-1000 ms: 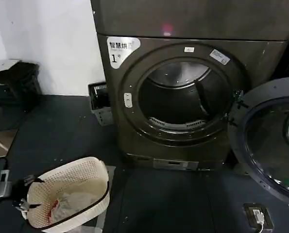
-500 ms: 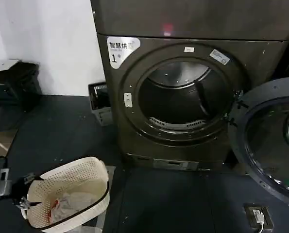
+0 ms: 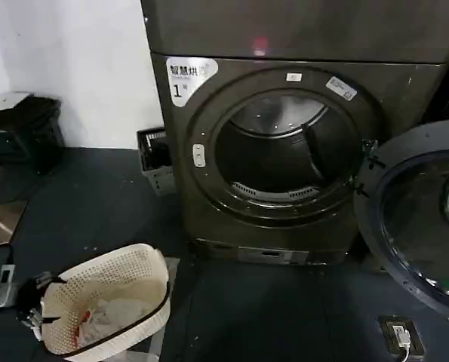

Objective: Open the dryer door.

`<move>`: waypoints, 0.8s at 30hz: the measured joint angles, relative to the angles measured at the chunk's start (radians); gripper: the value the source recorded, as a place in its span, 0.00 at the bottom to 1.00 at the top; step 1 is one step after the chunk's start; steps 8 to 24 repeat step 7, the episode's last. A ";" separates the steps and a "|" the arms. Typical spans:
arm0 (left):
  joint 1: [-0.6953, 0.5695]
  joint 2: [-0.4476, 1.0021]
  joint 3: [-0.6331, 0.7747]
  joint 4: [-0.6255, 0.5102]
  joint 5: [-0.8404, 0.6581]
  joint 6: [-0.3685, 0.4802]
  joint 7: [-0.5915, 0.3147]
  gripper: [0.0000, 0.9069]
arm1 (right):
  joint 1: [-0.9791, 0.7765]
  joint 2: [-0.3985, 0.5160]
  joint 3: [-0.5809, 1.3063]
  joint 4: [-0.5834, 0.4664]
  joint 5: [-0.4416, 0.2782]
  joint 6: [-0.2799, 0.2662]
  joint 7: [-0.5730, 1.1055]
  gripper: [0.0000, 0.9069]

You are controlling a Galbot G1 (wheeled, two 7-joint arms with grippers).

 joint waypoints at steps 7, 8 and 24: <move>-0.008 0.006 0.001 -0.003 0.007 -0.003 0.005 1.00 | 0.003 0.000 0.001 -0.001 -0.001 -0.002 -0.004 1.00; -0.008 0.006 0.001 -0.003 0.007 -0.003 0.005 1.00 | 0.003 0.000 0.001 -0.001 -0.001 -0.002 -0.004 1.00; -0.008 0.006 0.001 -0.003 0.007 -0.003 0.005 1.00 | 0.003 0.000 0.001 -0.001 -0.001 -0.002 -0.004 1.00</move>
